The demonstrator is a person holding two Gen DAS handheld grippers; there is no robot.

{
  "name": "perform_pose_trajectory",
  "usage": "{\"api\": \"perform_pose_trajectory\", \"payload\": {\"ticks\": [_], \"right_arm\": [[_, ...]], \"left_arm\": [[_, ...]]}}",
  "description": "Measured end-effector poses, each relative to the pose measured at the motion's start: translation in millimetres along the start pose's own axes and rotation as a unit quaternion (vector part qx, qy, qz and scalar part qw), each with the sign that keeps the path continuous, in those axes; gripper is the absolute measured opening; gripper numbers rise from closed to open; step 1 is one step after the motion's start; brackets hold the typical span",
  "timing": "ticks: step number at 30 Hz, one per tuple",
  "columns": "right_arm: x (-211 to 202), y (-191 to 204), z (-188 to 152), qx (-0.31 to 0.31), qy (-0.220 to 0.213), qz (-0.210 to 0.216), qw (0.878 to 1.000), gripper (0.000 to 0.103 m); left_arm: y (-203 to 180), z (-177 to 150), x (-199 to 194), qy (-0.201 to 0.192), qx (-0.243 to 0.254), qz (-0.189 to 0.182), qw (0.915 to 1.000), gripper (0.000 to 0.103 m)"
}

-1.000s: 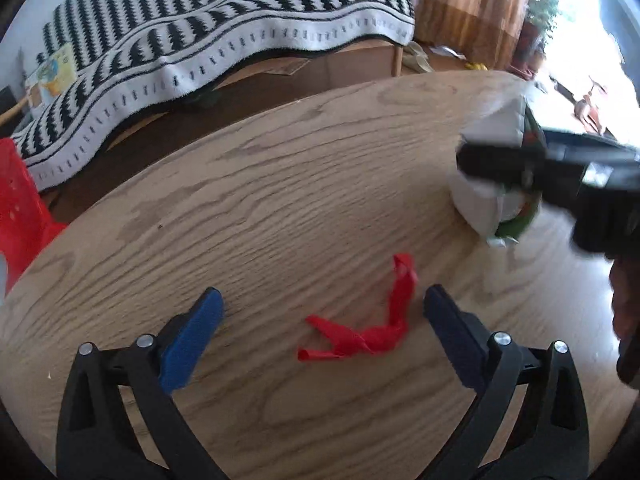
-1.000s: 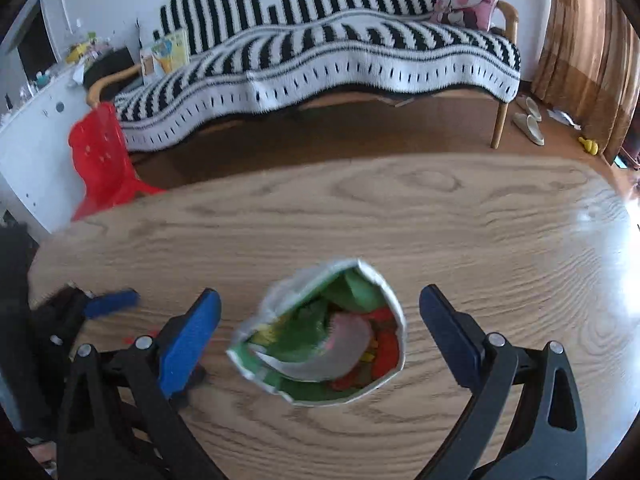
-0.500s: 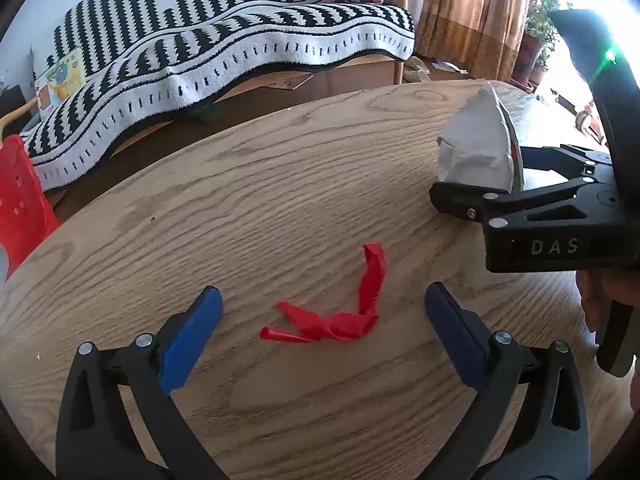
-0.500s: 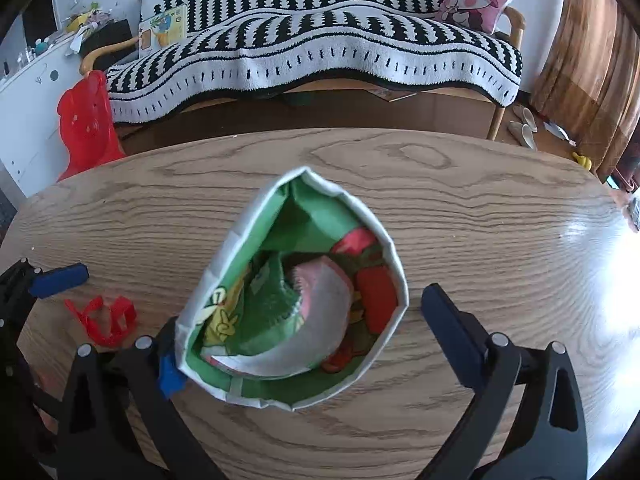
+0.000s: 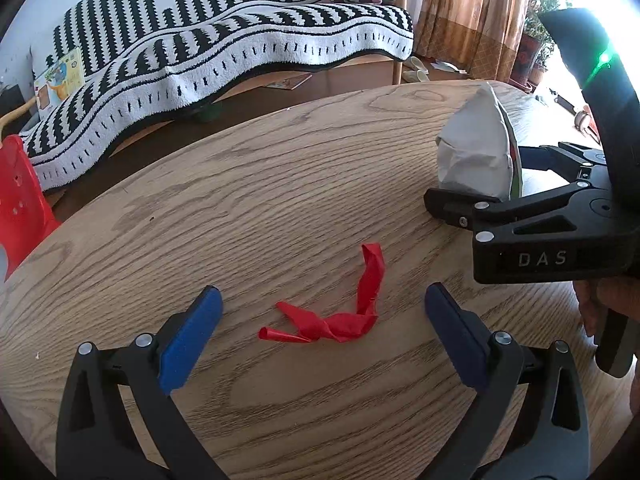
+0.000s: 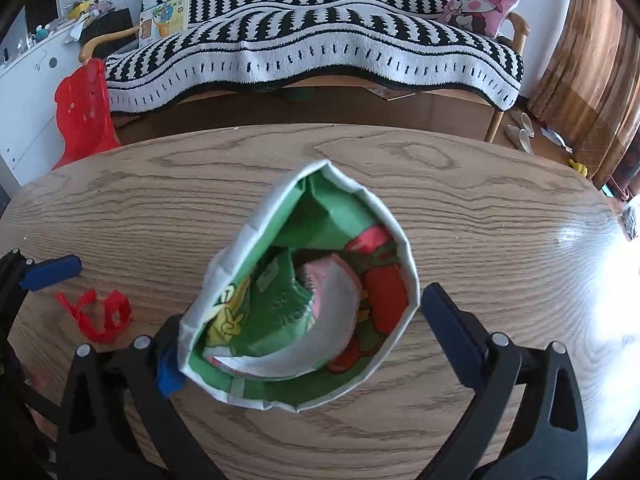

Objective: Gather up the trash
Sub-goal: 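Grasp the red ribbon with the left tool while the right tool grasps the green-white snack bag, then carry both items over the black bin and open both tools to drop them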

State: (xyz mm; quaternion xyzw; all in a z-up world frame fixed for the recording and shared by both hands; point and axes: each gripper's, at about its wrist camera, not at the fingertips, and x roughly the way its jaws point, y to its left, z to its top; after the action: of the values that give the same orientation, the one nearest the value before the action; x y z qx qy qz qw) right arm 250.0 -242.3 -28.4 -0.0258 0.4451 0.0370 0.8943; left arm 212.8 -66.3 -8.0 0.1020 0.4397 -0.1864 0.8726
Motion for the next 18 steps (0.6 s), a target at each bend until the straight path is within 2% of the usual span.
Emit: {"api": "perform_pose_trajectory", "payload": {"ticks": [6, 7, 8, 9, 10, 11, 13, 18], "right_arm": [[0, 0, 0, 0.000, 0.000, 0.000, 1.000, 0.098], [-1, -1, 0, 0.002, -0.001, 0.001, 1.000, 0.094], [-4, -2, -1, 0.007, -0.009, -0.002, 1.000, 0.084], [-11, -5, -3, 0.014, -0.025, 0.001, 1.000, 0.061], [-14, -8, -5, 0.020, -0.032, 0.008, 0.999, 0.060], [-14, -11, -8, 0.024, -0.025, 0.020, 0.999, 0.059], [-19, -11, -14, 0.016, -0.029, 0.024, 0.999, 0.058], [-41, -13, -22, 0.017, -0.034, 0.034, 0.999, 0.058]], "left_arm": [[0, 0, 0, 0.000, -0.001, 0.001, 1.0000, 0.098], [0, -1, -1, 0.000, -0.003, 0.001, 1.0000, 0.097], [-1, -1, -3, -0.004, -0.004, 0.002, 1.0000, 0.090], [-2, -2, -8, -0.015, -0.003, 0.003, 0.9999, 0.061], [-3, -2, -12, -0.024, -0.003, 0.008, 0.9997, 0.039], [-5, -3, -14, -0.026, -0.005, 0.017, 0.9995, 0.034], [-10, -6, -18, -0.029, 0.001, 0.022, 0.9993, 0.010], [-14, -15, -32, -0.026, -0.018, 0.008, 0.9995, 0.009]]}}
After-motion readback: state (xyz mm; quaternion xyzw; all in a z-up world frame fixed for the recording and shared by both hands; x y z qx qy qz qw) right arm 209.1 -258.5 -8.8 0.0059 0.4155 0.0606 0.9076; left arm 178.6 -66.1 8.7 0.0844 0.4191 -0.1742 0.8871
